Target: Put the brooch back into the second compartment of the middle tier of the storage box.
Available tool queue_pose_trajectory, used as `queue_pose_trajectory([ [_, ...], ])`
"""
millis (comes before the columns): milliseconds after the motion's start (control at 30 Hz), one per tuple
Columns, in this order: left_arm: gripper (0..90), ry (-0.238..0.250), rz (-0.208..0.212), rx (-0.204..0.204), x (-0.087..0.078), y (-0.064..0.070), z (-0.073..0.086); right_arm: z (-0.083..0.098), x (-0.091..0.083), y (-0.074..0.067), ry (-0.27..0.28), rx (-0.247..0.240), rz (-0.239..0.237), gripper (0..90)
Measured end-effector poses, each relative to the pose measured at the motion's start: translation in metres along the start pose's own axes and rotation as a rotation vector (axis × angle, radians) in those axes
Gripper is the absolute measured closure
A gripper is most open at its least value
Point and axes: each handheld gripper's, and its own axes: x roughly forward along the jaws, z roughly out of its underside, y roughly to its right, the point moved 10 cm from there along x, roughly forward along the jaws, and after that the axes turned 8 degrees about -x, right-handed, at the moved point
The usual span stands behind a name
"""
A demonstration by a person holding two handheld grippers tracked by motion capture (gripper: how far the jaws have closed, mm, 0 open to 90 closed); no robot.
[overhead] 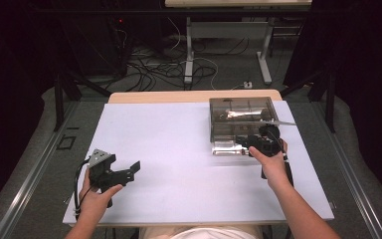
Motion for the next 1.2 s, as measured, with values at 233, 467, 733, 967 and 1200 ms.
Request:
queue_pose_trajectory([
  [233, 0.6, 0.003, 0.003, -0.007, 0.0, 0.001, 0.0, 0.0, -0.009, -0.009, 0.007, -0.015, -0.017, 34.6],
  [467, 0.6, 0.001, 0.005, -0.001, 0.0, 0.002, 0.0, 0.002, -0.02, -0.016, 0.021, -0.027, -0.032, 26.8],
  [733, 0.6, 0.002, 0.002, 0.004, 0.0, 0.001, 0.0, 0.014, -0.028, -0.02, 0.014, -0.057, -0.042, 17.3],
  [967, 0.6, 0.004, 0.006, -0.002, 0.0, 0.003, 0.0, 0.029, -0.028, -0.021, -0.005, -0.09, -0.02, 12.9],
  [1200, 0.6, 0.004, 0.008, -0.002, 0.0, 0.003, -0.001, 0.04, -0.024, -0.018, -0.017, -0.088, -0.019, 7.2],
])
